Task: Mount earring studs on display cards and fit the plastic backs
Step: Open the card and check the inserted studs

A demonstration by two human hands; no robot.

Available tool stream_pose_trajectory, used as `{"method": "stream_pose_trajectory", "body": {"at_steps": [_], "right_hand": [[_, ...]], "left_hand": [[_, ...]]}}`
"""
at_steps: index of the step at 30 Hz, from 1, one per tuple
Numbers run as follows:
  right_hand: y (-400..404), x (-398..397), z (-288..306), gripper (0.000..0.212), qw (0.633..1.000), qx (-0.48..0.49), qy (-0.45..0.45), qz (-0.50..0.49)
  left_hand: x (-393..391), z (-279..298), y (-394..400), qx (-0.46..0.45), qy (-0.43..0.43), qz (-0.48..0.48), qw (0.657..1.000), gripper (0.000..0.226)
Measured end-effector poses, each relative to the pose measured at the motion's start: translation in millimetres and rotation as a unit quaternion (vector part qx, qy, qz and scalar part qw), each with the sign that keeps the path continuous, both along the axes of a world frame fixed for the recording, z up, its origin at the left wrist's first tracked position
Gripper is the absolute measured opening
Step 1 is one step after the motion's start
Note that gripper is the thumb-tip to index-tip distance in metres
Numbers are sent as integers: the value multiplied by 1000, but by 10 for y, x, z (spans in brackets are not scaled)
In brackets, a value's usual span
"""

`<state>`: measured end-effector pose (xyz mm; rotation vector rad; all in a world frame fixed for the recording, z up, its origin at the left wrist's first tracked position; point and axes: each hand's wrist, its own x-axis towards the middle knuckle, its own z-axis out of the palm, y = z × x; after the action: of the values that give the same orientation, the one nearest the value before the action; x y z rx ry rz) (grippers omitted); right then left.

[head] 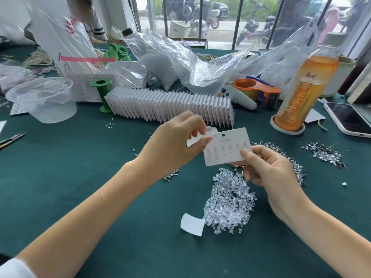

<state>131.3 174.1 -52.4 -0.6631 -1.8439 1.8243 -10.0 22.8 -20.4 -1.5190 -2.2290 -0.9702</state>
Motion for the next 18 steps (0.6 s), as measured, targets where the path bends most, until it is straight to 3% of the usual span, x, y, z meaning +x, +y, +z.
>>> {"method": "stream_pose_trajectory", "body": {"at_steps": [3, 5, 7, 8, 9, 10, 12, 13, 16, 18], "right_hand": [[6, 11, -4, 9, 999, -27, 17, 2], [5, 14, -4, 8, 999, -20, 43, 6], [-4, 29, 6, 10, 991, 102, 83, -1], [10, 41, 11, 10, 967, 234, 100, -15], [38, 56, 23, 10, 914, 387, 118, -31], [76, 73, 30, 8, 837, 527, 143, -41], [142, 92, 4, 9, 701, 687, 185, -49], [155, 102, -11, 14, 670, 715, 192, -57], [140, 100, -16, 31, 657, 726, 194, -63], [119, 85, -28, 32, 688, 701, 179, -54]], "left_hand": [[95, -39, 31, -31, 79, -63, 994, 23], [126, -89, 53, -49, 84, -55, 994, 30], [145, -124, 58, -51, 23, -13, 998, 42], [143, -121, 60, -43, -44, 5, 998, 46], [129, -104, 66, -33, -129, 16, 991, 49], [107, -78, 74, -27, -224, 15, 974, 52], [60, -25, 87, -37, -403, -28, 914, 60], [49, -8, 86, -48, -471, -61, 879, 64], [51, 13, 84, -25, -563, -105, 819, 56], [33, 10, 87, 13, -586, -77, 807, 33]]}}
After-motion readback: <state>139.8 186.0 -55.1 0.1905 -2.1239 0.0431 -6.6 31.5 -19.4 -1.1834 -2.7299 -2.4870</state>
